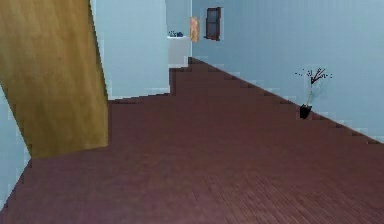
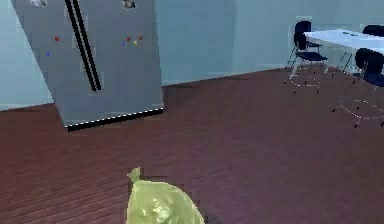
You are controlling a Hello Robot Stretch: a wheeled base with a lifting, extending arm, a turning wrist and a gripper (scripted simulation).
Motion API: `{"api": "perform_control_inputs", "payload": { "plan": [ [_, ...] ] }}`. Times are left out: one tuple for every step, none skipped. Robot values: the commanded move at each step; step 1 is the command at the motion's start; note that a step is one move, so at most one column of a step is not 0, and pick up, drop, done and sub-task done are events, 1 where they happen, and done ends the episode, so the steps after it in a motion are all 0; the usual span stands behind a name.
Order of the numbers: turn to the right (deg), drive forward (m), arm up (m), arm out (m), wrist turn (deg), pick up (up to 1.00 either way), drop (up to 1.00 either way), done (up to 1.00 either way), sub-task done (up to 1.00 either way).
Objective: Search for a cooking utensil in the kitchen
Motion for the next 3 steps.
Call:
{"api": "perform_control_inputs", "payload": {
  "plan": [
    [0.0, 1.00, 0.00, 0.00, 0.0, 0.00, 0.00, 0.00, 0.00],
    [0.0, 1.00, 0.00, 0.00, 0.0, 0.00, 0.00, 0.00, 0.00],
    [0.0, 1.00, 0.00, 0.00, 0.0, 0.00, 0.00, 0.00, 0.00]
  ]
}}
